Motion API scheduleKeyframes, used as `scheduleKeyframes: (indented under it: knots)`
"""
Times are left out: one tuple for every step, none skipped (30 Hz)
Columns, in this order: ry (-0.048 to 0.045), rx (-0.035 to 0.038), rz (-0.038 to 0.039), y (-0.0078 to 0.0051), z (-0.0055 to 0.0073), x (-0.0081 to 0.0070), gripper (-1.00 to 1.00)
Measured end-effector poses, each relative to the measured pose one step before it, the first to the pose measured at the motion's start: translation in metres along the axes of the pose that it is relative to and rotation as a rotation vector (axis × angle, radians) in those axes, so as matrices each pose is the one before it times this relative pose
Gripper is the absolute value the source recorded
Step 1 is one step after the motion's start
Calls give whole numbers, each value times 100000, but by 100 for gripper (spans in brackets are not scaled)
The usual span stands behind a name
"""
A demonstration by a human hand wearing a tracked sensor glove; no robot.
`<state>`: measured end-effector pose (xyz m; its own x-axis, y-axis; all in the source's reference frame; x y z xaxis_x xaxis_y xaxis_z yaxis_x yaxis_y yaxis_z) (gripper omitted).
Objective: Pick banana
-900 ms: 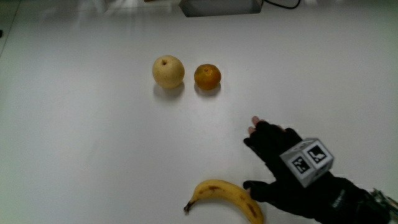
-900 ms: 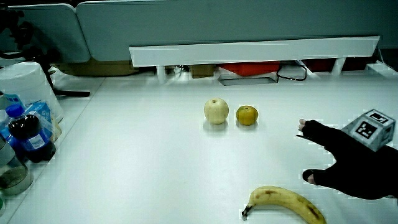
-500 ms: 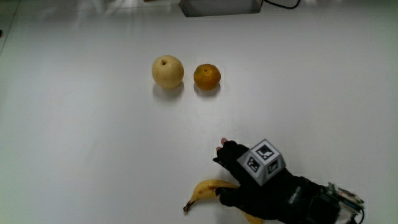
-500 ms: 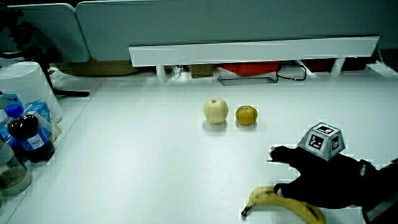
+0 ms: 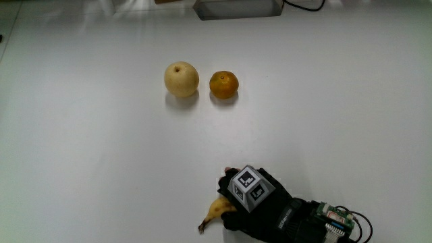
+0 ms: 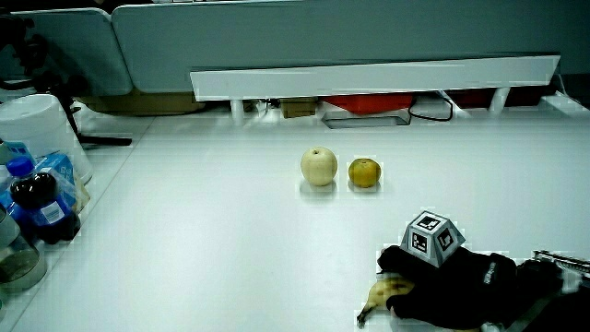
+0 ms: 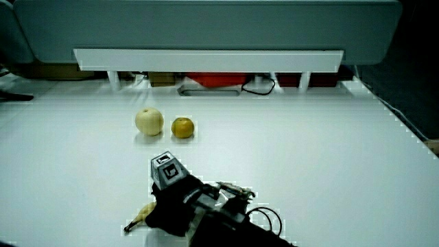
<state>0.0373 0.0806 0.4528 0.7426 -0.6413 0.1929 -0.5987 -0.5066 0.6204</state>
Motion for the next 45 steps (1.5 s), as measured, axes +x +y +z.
scheduleKeyframes:
  knots:
    - [-948,77,776,76,-126,-155,0]
    - [-712,-207,419,34,-109,-159,6]
    - [-1190,50,421,-86,144,-199,12]
    - [-797,-316,230,81,-223,-162,19]
    - [-1607,418,331,-21,-40,-181,25]
    - [-1427,569,-162,-38,14,-137,31]
    - [-619,1115,-228,-40,52,-93,38]
    - [-647,-258,243,2,64,-82,44]
    - [-421,-120,279,73,-143,-57,50]
    - [-124,628,8,-59,102,-72,56]
    - [-718,908,402,-29,10,-93,62]
    - [-336,-347,1183,9,-77,-94,69]
    - [-643,669,26,73,-258,-52,75]
    - [25,1178,1032,-122,150,-80,81]
    - [16,1226,-425,-5,-110,-9,88]
    - [-60,2231,-213,-139,184,-21,94]
    - [-749,255,763,-84,130,-13,100]
    - [1143,1560,-391,-37,43,87,100]
    - [1307,258,-346,-38,50,135,100]
    - [1337,694,1303,-54,157,90,100]
    - [1344,-270,-135,-31,141,108,100]
    - [873,-179,741,59,-123,86,100]
    - [592,465,144,14,-91,47,100]
    - [286,524,-114,-136,360,24,100]
    - [1797,-1084,1802,66,-224,91,100]
    - [1178,777,545,-98,252,89,100]
    - [1200,-4,1132,-130,342,78,100]
    - [462,-862,58,14,-85,124,100]
    - [-382,801,251,-32,69,62,100]
    - [-294,229,878,-123,399,4,100]
    - [1106,534,-548,-86,273,102,100]
    - [270,556,824,-95,301,63,100]
    - [319,-529,-93,-25,90,94,100]
    - [754,-129,137,-59,165,98,100]
    - [155,958,332,-149,434,31,100]
    - [105,872,89,-77,231,100,100]
    - [824,261,12,-66,252,142,100]
    - [167,1066,-532,-82,316,146,100]
    - [155,781,499,-135,627,80,100]
    - [-469,-727,-741,92,-60,290,100]
    - [-338,1863,-351,-44,340,209,100]
    - [1542,-1217,-146,101,-104,383,100]
    - [-443,2118,-119,-127,582,198,100]
    - [843,3,-1478,44,233,428,100]
    - [1472,-138,-261,33,285,429,100]
